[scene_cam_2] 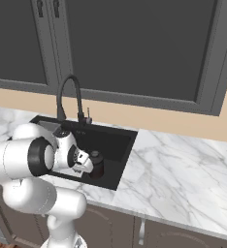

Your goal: Pick the jug and tupperware and place them in the sink. Then turn on the water.

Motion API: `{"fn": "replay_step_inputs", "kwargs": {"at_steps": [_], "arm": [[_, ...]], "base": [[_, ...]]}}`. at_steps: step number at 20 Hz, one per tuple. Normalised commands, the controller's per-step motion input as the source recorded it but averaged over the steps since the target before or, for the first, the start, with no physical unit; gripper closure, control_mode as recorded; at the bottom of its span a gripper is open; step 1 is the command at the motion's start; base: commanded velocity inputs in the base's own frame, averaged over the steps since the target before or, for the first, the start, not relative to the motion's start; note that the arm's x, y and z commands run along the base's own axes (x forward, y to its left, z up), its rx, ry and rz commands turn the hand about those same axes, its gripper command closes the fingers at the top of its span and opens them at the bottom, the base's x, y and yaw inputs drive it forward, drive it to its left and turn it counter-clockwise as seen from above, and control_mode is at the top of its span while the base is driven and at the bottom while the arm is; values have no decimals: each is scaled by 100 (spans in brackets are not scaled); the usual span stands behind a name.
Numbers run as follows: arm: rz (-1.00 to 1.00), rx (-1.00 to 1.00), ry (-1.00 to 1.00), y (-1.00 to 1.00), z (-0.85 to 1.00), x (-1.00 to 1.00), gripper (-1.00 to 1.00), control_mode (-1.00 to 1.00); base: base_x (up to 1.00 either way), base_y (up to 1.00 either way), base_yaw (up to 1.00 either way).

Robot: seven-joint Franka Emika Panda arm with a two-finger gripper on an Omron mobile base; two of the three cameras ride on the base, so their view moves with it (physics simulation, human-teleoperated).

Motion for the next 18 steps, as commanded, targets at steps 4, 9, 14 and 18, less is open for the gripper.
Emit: {"fn": "replay_step_inputs", "kwargs": {"at_steps": [4, 9, 14, 18], "arm": [[0, 0, 0, 0, -18, 0, 100, -100], [0, 0, 0, 0, -21, 0, 100, -100], [0, 0, 0, 0, -23, 0, 100, -100], [0, 0, 0, 0, -22, 0, 100, -100]], "base": [[0, 0, 0], [0, 0, 0], [0, 0, 0], [0, 0, 0]]}}
